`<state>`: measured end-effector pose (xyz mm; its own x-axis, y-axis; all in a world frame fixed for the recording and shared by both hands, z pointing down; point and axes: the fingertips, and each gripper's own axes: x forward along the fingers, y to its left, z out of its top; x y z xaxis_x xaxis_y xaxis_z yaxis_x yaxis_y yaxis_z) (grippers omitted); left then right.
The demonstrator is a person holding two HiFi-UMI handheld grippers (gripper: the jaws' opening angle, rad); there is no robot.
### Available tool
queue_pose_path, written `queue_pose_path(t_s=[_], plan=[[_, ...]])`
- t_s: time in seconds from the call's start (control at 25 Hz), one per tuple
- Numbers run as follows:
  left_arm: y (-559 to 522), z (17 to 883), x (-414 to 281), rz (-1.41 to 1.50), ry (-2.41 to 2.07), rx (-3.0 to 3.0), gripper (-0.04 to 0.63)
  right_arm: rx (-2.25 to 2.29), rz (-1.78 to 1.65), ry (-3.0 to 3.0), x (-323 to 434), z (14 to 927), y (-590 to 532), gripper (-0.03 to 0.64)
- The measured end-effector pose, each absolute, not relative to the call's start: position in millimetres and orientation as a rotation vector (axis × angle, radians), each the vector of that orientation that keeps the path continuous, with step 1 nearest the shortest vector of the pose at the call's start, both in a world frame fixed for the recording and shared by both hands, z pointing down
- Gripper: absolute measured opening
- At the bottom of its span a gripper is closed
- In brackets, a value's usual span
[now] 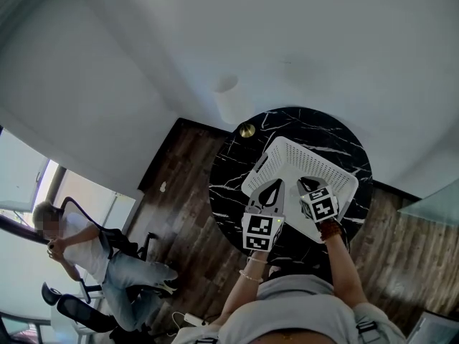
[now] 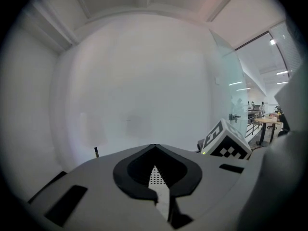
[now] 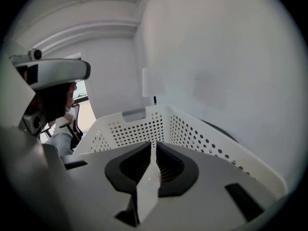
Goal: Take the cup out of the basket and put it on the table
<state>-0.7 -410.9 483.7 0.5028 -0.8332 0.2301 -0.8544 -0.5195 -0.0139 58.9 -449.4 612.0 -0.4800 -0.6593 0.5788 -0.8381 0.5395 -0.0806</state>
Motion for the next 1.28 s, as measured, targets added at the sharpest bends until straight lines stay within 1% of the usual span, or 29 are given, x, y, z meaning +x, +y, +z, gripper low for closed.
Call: queue_pose_path(t_s=[0.08, 0.2, 0.28, 0.52, 0.92, 1.28], plan=[[-413, 484, -3, 0.323, -1.496, 2.626, 0.005, 1.151, 0.501, -2.260, 61, 628, -454, 0.032], [-416, 486, -6, 0.330, -1.508, 2.608, 0.005, 1.042, 0.570, -2.230, 55, 647, -458, 0.095], [-418, 487, -8, 0.331, -1.510, 2.599, 0.005, 0.981, 0.605, -2.204, 51, 656, -458, 0.110], [-423, 492, -8, 0.337, -1.498, 2.576, 0.005, 0.923, 0.571, -2.110, 53, 679, -460, 0.112], [-425, 498, -9, 0.333, -1.469, 2.557, 0.005, 0.811, 0.652, -1.990, 51, 719, -452, 0.112], [-429, 506, -12, 0.340, -1.451, 2.540, 0.005, 0.828, 0.659, -1.930, 52, 734, -458, 0.112]])
